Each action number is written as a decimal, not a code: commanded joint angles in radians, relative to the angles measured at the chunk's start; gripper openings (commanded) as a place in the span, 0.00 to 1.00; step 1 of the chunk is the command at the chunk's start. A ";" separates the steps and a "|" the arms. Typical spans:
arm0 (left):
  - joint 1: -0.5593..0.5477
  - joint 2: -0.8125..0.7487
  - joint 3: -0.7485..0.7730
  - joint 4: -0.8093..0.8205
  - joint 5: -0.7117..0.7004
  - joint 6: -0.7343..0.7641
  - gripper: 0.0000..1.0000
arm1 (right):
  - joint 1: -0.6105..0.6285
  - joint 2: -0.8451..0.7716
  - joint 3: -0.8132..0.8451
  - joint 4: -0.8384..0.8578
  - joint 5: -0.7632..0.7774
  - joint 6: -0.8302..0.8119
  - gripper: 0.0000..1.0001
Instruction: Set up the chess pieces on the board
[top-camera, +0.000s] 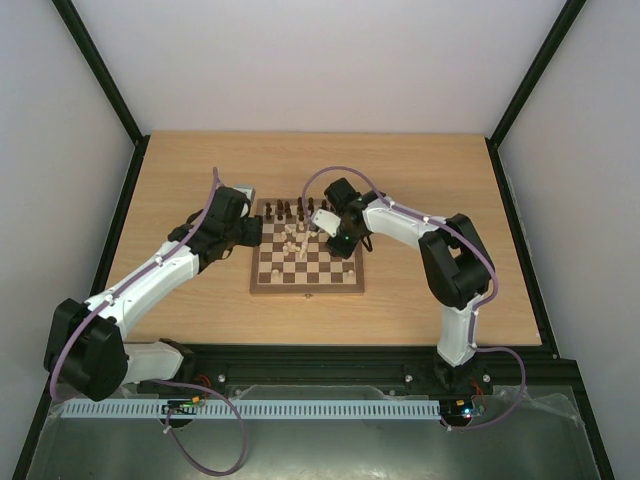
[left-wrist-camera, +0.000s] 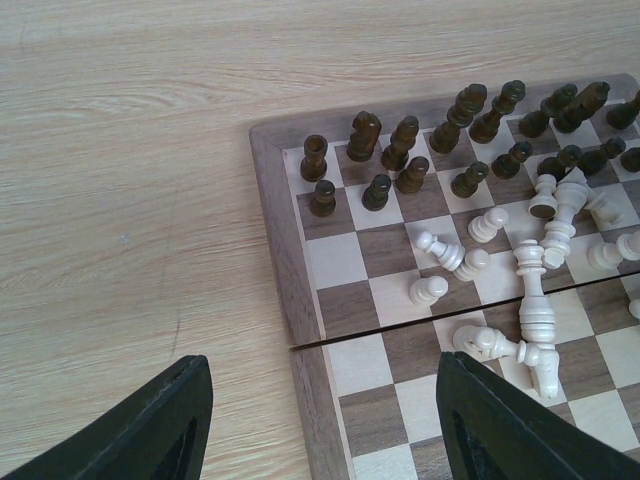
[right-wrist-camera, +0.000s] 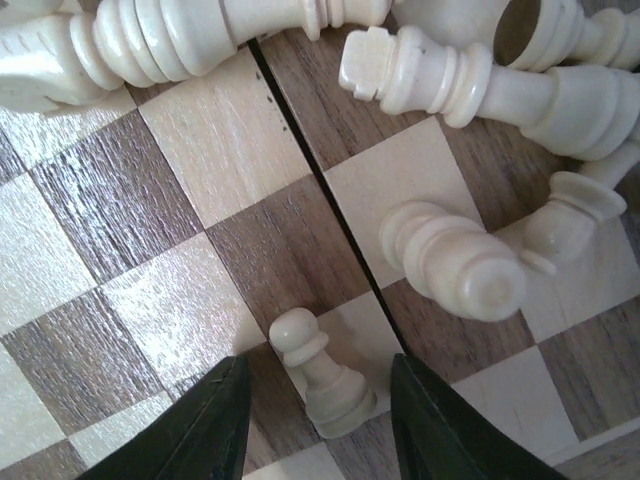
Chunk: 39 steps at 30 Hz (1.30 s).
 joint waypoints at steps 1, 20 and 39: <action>0.005 0.005 0.011 -0.007 0.006 0.009 0.63 | -0.002 0.024 0.011 -0.088 -0.052 -0.046 0.38; 0.005 0.007 0.011 -0.007 0.012 0.008 0.63 | -0.003 0.000 -0.033 -0.142 -0.094 -0.034 0.22; 0.005 0.027 0.012 -0.005 0.039 0.002 0.63 | -0.002 -0.058 -0.110 -0.049 -0.085 0.034 0.13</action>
